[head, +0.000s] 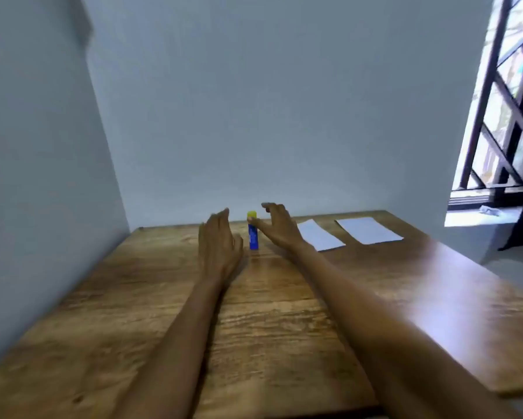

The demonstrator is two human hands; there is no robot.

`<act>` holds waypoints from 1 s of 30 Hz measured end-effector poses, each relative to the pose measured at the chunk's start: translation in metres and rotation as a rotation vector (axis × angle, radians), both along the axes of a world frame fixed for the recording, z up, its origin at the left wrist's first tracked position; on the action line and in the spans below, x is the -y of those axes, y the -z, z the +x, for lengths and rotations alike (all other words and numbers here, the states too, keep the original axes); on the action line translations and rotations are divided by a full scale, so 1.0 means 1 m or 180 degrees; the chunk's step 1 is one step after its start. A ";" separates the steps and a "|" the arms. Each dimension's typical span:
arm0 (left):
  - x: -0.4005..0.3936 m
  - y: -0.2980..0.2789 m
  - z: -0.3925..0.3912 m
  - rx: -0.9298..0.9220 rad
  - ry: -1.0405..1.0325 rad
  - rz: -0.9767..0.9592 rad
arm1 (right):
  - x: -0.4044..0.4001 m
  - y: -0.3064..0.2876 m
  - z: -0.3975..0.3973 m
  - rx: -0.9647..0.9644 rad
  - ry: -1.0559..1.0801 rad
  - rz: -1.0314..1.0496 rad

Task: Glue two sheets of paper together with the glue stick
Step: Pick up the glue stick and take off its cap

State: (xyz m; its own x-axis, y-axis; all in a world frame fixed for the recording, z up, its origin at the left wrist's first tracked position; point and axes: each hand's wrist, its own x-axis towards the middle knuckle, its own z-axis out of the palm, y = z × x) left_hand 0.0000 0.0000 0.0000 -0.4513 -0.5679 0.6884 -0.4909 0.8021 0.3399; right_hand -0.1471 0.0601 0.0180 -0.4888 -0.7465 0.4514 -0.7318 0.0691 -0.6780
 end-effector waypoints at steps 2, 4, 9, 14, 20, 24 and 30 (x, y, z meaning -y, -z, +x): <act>-0.002 0.000 0.002 -0.0105 0.0192 0.0101 | 0.004 0.001 0.010 -0.0107 -0.0055 0.0020; 0.000 0.002 -0.001 -0.0073 0.0312 0.0080 | 0.011 0.004 0.015 -0.0174 -0.0146 -0.0016; 0.009 0.005 -0.009 -0.0353 0.0632 0.0771 | 0.025 0.011 0.023 0.0448 -0.0447 -0.0536; 0.017 0.003 -0.010 -0.0829 0.0534 0.1240 | 0.030 0.015 0.038 0.1072 -0.0793 -0.0792; 0.019 -0.001 -0.003 -0.0513 0.1118 0.1419 | 0.021 0.011 0.028 0.1013 -0.1094 -0.0639; 0.020 -0.006 0.002 -0.0515 0.1593 0.1914 | 0.015 0.007 0.021 0.1177 -0.1311 -0.0514; 0.022 -0.006 0.010 -0.0632 0.2272 0.3180 | 0.016 -0.009 0.009 0.2003 -0.1100 -0.1119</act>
